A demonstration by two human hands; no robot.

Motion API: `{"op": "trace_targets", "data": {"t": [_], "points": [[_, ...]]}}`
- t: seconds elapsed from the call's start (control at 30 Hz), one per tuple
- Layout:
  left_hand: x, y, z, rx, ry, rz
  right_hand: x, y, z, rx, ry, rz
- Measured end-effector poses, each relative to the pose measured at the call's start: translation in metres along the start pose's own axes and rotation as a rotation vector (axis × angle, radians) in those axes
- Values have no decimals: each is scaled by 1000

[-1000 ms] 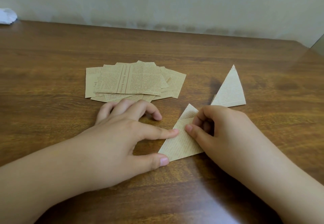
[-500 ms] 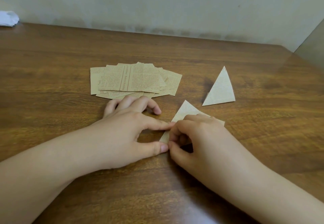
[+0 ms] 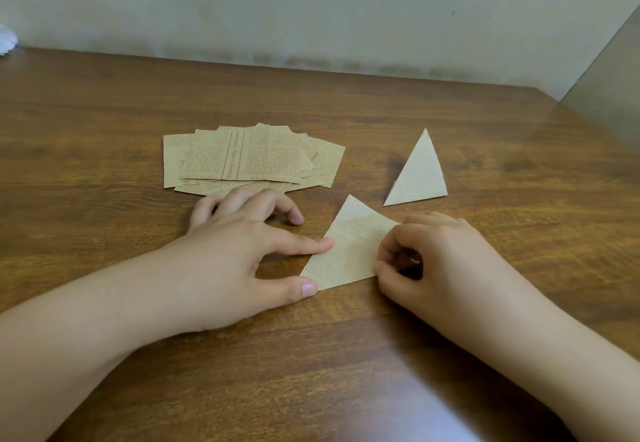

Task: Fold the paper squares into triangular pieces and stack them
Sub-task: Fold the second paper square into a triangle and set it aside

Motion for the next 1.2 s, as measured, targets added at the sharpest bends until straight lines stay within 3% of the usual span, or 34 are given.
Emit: {"op": "trace_targets", "data": {"t": [0.8,0.93,1.07,1.2], "points": [[1,-3,0,-46,-106,-36,4,23,16,61,-45,-118],[1,-1,1,-51,-104,-36,4,-10,15,15,46,-6],[1,-1,1,-38,-85,-24,3,-51,-7,-92,-33,115],[2,-1,1,-39,-72,-30,-1,-48,-8,-143,-58,89]]}}
Point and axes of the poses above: each hand's wrist, its own x-axis away from the middle knuckle, its own z-axis out of the back of the hand, y = z × x, the point moved 6 cm from there along -x, towards the middle knuckle, and after that the axes turned 3 degrees about -z, right-handed, at the moved point
